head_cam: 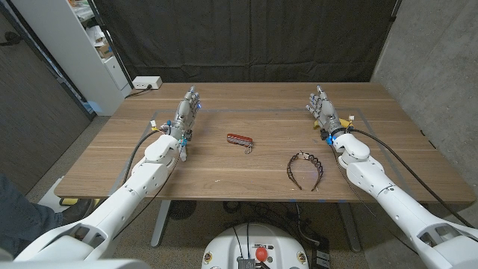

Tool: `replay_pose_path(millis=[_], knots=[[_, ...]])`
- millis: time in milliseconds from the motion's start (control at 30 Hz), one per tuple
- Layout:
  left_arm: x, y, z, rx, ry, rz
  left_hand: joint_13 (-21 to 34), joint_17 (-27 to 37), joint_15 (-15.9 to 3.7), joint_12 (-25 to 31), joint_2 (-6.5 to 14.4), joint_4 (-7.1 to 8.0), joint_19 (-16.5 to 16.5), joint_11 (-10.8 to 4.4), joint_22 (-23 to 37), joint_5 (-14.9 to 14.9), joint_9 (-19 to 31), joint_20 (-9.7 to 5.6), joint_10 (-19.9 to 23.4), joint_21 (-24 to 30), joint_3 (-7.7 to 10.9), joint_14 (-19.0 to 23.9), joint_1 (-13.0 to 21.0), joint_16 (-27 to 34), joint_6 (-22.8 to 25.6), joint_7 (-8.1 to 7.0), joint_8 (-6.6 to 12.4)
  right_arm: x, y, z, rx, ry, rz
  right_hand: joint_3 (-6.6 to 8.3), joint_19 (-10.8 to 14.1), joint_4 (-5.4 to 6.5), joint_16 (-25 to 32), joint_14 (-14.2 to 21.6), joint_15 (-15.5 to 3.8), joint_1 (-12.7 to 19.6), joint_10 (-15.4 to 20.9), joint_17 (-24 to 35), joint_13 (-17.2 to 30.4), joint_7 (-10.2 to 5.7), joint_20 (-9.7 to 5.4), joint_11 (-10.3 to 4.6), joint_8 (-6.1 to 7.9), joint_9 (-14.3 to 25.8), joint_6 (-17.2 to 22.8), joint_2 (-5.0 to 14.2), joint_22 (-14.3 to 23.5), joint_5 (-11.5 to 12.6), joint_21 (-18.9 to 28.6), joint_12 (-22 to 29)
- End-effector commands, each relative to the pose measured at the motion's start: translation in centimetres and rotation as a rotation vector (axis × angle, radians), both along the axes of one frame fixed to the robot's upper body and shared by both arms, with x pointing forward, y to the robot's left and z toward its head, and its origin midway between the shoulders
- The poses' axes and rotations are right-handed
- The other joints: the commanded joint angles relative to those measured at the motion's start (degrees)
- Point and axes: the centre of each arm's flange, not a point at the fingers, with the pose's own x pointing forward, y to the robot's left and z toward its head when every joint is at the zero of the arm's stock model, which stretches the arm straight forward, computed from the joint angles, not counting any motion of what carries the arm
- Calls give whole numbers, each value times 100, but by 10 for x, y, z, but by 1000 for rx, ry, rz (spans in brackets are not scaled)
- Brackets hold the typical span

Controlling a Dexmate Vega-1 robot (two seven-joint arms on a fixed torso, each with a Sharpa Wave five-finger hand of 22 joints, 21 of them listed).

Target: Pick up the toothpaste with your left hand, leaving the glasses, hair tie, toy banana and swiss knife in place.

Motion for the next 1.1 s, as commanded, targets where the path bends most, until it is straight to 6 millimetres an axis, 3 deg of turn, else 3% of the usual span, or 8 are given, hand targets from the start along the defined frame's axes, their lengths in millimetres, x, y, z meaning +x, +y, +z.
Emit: replay_pose_path(millis=[33,633,1100], knots=[[3,3,4,-4,-3,7,24,30,10,38,8,-13,-218,-1,20,25,8,28,-35,31,37,-146,58,40,-52,-13,24,3,2,0,-13,11,-9,43,39,5,40,-41,-9,53,-12,32,15,53,2,29,21,20,-2,3,26,38,43,34],[1,7,1,17,-13,21,25,30,2,51,31,-20,-197,1,22,17,10,61,14,42,27,-104,69,52,7,-15,39,13,2,2,4,20,-12,34,6,2,42,-36,4,56,1,34,17,36,25,36,20,21,19,18,26,40,48,38],[-13,16,-3,23,-44,35,27,30,-3,68,51,-25,-177,-10,23,9,11,74,74,50,22,-58,79,63,91,-21,60,18,9,5,-1,21,0,29,-20,-2,40,-44,8,61,-8,36,20,27,37,28,17,22,29,34,26,42,51,35]])
